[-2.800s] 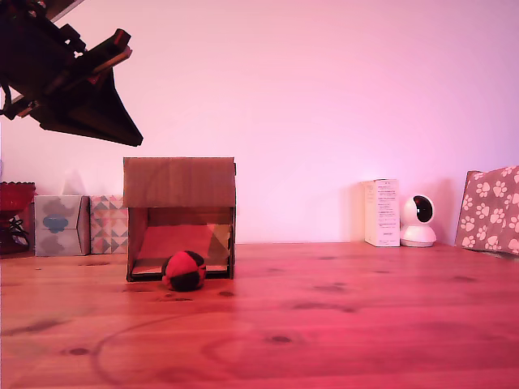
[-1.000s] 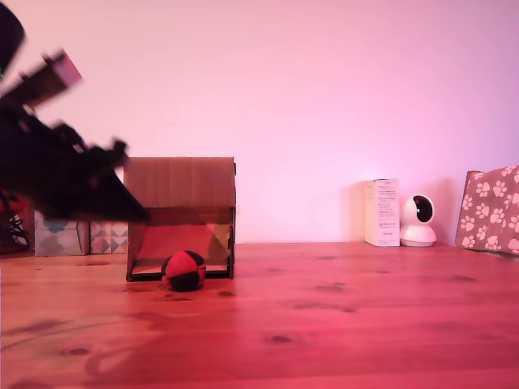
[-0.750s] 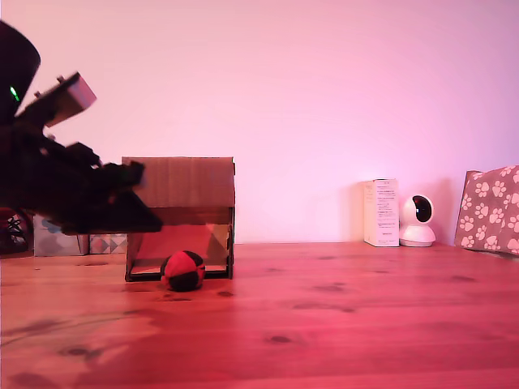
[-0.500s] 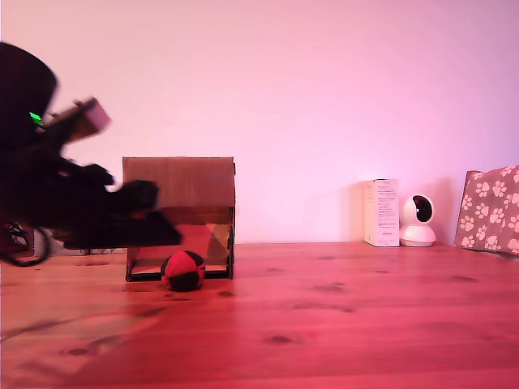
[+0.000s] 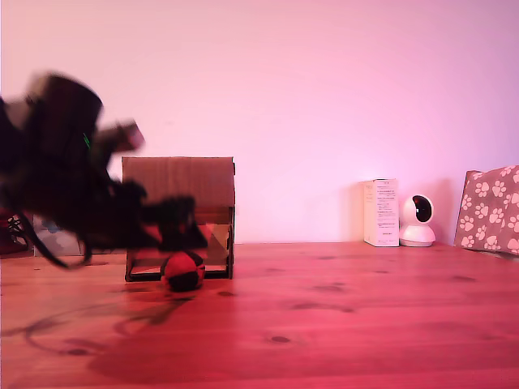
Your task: Drop the footbag into the cardboard dice tower
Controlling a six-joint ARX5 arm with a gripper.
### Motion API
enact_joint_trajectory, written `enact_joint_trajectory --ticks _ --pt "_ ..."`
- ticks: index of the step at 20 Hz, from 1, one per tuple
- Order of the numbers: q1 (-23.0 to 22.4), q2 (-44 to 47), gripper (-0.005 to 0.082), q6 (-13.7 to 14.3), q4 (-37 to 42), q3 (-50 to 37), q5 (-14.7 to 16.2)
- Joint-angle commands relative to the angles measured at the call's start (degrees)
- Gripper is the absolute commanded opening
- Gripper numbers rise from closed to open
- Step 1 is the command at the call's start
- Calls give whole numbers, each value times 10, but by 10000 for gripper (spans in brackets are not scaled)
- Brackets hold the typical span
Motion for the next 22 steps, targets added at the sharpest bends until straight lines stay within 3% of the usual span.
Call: enact_joint_trajectory --ticks 1,6,7,9,12,16,19,22 --pt "-2 22 761 3 5 12 -9" --pt "-1 32 747 3 -17 30 -25" --pt "0 33 700 3 -22 32 -29" --pt "5 43 526 3 -28 39 -29" --pt "6 70 419 2 -43 52 -18" --pt "6 73 186 3 -45 54 -18" --pt "6 71 164 2 -39 54 -18" --pt "-2 43 162 -1 -82 54 -14"
